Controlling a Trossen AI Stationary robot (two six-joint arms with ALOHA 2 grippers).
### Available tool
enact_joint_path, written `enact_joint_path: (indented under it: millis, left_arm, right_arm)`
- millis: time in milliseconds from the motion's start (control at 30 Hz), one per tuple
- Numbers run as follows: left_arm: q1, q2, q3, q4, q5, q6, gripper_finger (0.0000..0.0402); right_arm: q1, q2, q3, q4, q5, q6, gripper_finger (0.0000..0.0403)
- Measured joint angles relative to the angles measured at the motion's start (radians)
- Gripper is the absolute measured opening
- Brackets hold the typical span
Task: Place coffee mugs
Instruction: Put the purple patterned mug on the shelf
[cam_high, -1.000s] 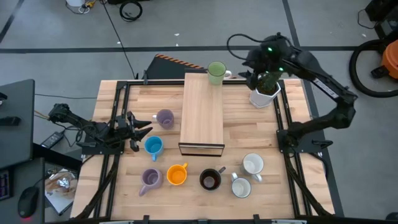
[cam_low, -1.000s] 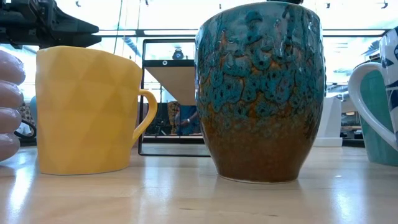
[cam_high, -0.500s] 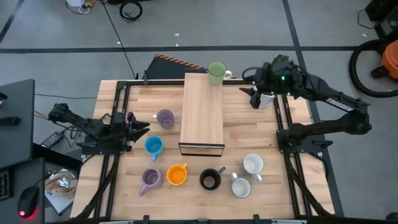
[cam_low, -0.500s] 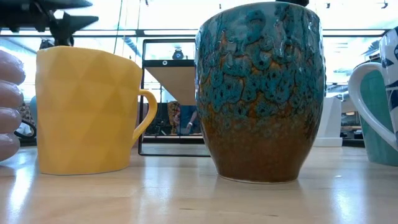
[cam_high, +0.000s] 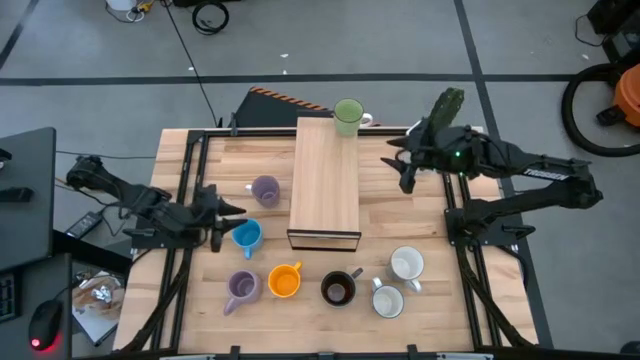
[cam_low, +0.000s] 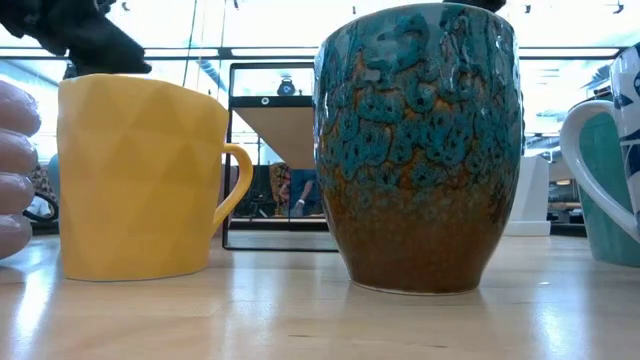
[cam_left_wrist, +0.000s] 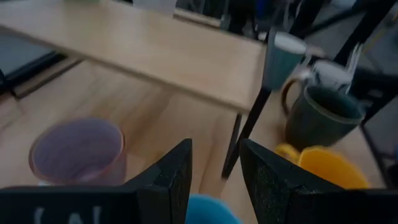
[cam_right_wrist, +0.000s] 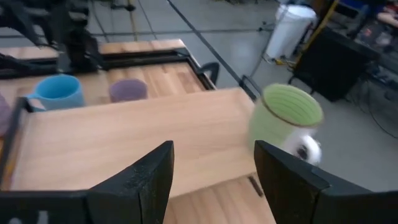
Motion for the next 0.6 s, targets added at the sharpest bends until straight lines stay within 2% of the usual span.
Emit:
enact_joint_path:
  millis: [233, 333, 600]
  left_arm:
    - [0.002, 0.091, 0.0, -0.052, 0.049, -0.149, 0.0141]
    - [0.002, 0.107, 0.0, -0.052, 0.066, -0.169, 0.0141]
    - [0.007, 0.107, 0.0, -0.06, -0.078, -0.169, 0.0141]
  right_arm:
    - [0.063, -0.002, -0.082, 0.114, 0.059, -0.016, 0.0228]
    - [0.079, -0.006, -0.123, 0.18, 0.085, -0.051, 0.0228]
    - [0.071, -0.01, -0.222, 0.41, 0.076, -0.259, 0.0228]
